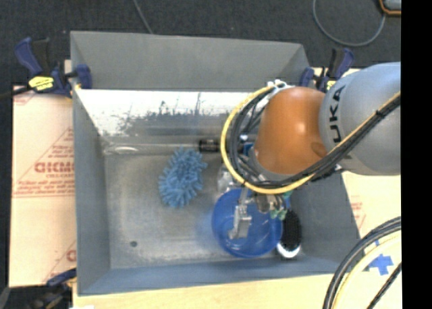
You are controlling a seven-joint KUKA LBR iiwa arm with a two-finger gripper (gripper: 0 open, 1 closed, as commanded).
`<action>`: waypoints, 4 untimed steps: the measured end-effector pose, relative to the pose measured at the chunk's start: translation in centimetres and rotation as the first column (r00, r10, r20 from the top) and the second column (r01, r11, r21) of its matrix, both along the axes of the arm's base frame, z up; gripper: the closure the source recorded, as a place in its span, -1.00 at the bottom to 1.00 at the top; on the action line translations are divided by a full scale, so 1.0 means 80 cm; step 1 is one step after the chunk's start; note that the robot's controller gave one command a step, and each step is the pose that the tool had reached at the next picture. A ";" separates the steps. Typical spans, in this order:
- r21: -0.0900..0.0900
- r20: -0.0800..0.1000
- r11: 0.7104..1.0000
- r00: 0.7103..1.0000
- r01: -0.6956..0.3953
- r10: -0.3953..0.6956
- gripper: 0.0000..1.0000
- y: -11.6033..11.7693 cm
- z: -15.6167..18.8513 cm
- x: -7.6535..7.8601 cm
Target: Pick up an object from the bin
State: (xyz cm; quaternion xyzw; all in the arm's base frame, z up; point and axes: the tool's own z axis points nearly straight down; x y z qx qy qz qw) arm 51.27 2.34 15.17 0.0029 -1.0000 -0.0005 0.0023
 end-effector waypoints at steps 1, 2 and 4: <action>0.001 0.007 1.000 1.000 0.001 -0.001 -1.00 0.000 0.004 0.002; 0.001 0.009 0.970 0.970 -0.241 0.241 -1.00 -0.045 -0.098 0.047; 0.002 0.011 0.971 0.971 -0.240 0.240 -1.00 -0.047 -0.104 0.050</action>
Offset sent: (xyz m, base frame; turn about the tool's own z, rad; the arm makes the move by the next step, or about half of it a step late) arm 0.0374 -0.0372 -0.0817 -0.2539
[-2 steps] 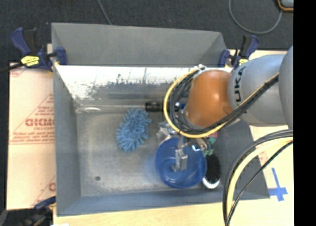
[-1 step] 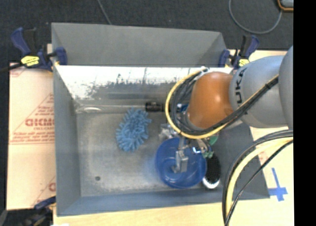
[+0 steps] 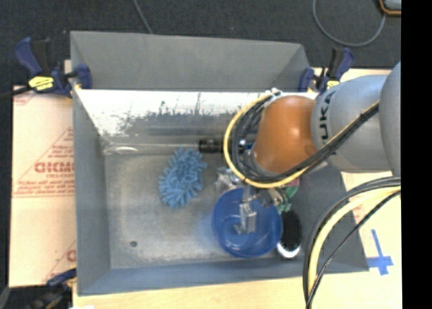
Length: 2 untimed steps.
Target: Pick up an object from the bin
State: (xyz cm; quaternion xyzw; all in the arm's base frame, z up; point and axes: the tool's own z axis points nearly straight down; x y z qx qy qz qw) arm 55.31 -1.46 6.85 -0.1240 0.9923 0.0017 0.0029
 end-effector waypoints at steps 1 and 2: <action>0.001 0.001 0.999 0.999 0.037 -0.037 -1.00 -0.003 0.003 -0.005; 0.002 0.003 1.000 1.000 0.006 -0.006 1.00 0.000 0.006 0.003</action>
Offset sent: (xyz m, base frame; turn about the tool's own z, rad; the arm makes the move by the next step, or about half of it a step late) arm -0.0003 -0.0001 0.0003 0.0017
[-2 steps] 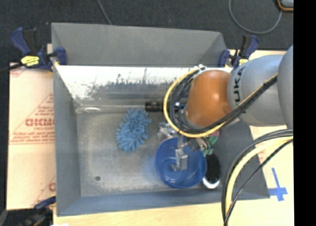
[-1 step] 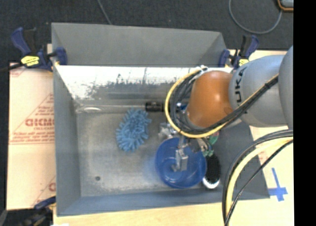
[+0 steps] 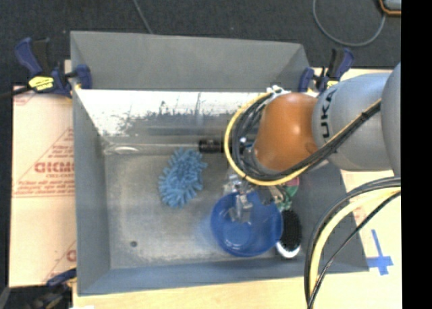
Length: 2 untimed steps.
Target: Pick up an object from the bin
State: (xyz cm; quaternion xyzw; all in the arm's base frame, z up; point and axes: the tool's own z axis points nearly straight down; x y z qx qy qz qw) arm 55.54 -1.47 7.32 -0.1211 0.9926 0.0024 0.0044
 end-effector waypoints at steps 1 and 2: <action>0.000 0.000 1.000 1.000 0.000 0.000 1.00 0.000 0.000 0.000; 0.000 -0.004 1.000 1.000 0.002 -0.002 1.00 0.000 0.047 -0.002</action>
Offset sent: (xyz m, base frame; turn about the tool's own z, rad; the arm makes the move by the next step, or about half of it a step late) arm 0.0000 -0.0001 0.0667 0.0002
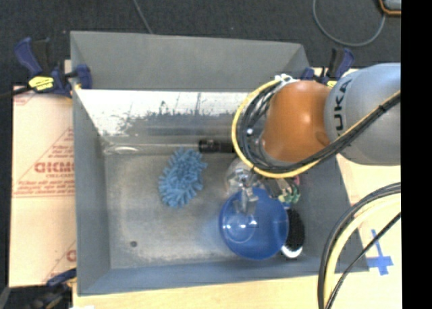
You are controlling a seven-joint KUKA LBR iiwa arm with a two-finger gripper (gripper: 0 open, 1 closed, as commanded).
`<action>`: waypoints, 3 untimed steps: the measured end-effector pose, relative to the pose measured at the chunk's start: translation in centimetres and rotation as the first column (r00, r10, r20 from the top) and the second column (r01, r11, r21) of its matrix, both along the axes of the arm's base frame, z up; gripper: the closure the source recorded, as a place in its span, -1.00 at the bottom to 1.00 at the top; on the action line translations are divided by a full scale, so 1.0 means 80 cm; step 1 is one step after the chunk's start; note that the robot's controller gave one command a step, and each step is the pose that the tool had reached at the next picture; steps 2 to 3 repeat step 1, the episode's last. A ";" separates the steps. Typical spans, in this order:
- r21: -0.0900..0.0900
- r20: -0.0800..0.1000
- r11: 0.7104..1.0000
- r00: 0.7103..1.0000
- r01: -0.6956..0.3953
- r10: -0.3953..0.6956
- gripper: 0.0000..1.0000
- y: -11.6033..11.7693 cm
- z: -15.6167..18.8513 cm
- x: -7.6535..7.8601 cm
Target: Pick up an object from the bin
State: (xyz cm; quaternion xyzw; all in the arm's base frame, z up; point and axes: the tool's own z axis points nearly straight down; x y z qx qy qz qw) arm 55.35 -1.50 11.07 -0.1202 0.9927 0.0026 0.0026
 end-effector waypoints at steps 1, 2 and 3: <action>0.000 -0.001 1.000 1.000 0.003 -0.003 1.00 -0.001 0.040 0.001; 0.000 -0.001 1.000 1.000 0.003 -0.003 1.00 -0.001 0.040 0.001; 0.000 -0.001 1.000 1.000 0.003 -0.003 1.00 -0.001 0.040 0.001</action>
Offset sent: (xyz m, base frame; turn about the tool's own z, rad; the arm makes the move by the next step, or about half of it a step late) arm 0.0012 -0.0005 0.0469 0.0015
